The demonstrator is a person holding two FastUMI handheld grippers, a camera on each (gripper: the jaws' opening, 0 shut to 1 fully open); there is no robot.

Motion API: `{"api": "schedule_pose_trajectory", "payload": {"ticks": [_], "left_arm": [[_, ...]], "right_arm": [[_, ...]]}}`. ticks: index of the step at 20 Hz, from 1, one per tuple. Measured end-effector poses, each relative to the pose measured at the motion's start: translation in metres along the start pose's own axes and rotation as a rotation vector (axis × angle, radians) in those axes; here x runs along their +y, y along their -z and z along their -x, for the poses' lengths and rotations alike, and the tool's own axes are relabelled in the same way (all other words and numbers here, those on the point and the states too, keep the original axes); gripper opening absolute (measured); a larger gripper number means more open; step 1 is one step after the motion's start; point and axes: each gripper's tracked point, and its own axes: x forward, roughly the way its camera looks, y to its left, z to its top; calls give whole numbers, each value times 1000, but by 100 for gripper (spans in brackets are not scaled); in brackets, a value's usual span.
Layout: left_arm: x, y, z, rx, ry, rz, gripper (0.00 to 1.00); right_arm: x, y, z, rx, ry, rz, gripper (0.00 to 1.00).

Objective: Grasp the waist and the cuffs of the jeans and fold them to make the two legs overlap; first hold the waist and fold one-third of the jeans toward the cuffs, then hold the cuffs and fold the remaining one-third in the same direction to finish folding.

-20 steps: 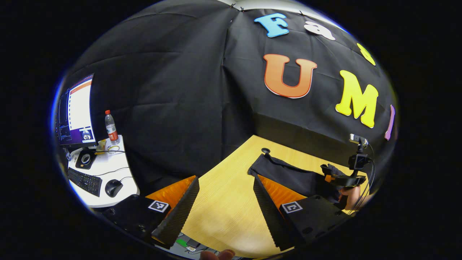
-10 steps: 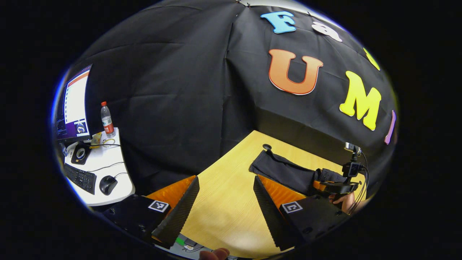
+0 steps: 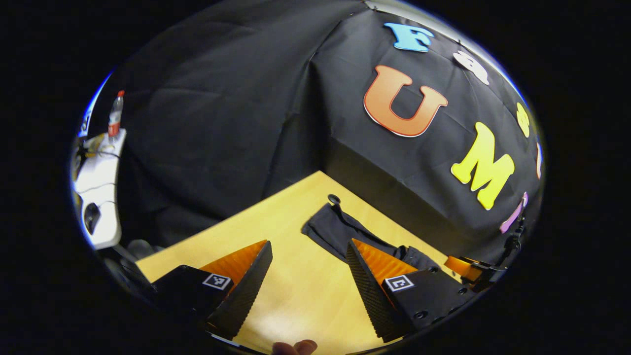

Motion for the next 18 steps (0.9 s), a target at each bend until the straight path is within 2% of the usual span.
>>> {"api": "schedule_pose_trajectory", "payload": {"ticks": [2,5,6,8,9,12,16,18], "left_arm": [[-3,17,-31,82,34,126,97],[-16,38,-76,180,81,481,97],[-20,45,-89,201,89,576,98],[-27,52,-109,226,103,681,100],[-22,49,-106,234,122,719,97],[-25,46,-136,238,152,786,97],[-18,55,-177,246,98,723,97],[-26,51,-190,236,113,713,97]], "right_arm": [[-13,-20,31,-43,15,21,100],[-38,-33,66,-78,60,26,98],[-48,-33,73,-77,81,13,100],[-67,-25,88,-61,119,-13,98],[-78,-19,95,-49,141,-2,98],[-115,14,114,21,226,21,98],[-145,42,133,80,299,-32,99],[-155,44,138,85,319,-58,100]]}}
